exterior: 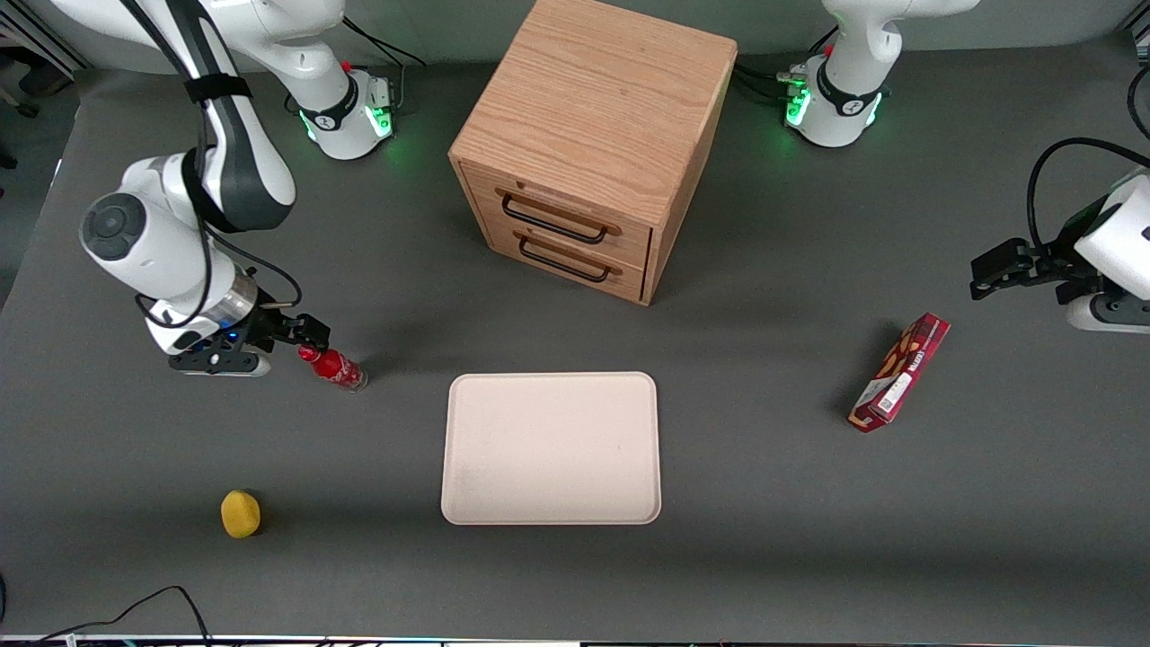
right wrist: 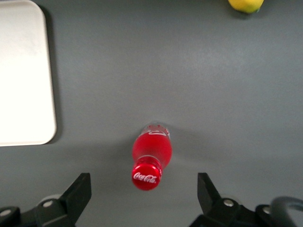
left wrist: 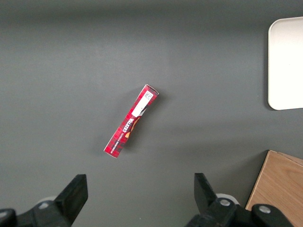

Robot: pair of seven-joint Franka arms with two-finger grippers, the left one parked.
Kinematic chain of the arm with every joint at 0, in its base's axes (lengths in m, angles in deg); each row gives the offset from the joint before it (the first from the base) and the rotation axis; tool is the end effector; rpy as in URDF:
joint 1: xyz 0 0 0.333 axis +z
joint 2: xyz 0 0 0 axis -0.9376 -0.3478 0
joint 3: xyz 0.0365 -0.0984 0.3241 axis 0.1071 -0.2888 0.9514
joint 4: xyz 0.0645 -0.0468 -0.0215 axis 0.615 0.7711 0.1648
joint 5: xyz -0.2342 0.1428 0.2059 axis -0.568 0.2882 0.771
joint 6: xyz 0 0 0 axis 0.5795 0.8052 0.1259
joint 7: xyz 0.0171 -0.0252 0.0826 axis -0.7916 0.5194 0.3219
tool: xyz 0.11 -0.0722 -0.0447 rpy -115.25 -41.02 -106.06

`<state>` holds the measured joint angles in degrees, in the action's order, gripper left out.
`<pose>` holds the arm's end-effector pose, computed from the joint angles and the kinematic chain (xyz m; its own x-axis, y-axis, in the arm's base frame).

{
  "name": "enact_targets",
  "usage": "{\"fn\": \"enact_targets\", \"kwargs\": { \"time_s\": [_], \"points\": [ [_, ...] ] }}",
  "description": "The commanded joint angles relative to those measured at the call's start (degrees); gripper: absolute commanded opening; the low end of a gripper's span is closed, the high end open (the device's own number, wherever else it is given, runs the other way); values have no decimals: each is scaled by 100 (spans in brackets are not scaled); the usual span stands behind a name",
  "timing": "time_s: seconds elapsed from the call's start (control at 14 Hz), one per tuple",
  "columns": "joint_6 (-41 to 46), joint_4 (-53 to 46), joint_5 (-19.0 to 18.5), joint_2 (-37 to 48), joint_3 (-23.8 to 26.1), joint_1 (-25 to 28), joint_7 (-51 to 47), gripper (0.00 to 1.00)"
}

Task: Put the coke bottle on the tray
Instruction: 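Lower the open right gripper around the bottle and close it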

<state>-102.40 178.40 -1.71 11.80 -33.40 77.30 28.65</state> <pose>0.5183 0.0614 0.3757 0.9950 -0.0791 0.0613 -0.0771 -0.9964 -0.0341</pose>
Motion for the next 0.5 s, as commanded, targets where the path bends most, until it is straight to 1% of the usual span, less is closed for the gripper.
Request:
{"fn": "enact_targets", "kwargs": {
  "time_s": [0.0,0.14,0.21,0.29,0.43],
  "points": [
    [-430,327,-109,60,78,-72,-20,98],
    [-633,442,-179,-1,78,-72,-20,95],
    [-634,442,-249,-10,78,-72,-20,91],
    [-634,442,-258,-19,78,-72,-20,84],
    [-634,433,-258,-19,78,-72,-29,65]
  ]
}}
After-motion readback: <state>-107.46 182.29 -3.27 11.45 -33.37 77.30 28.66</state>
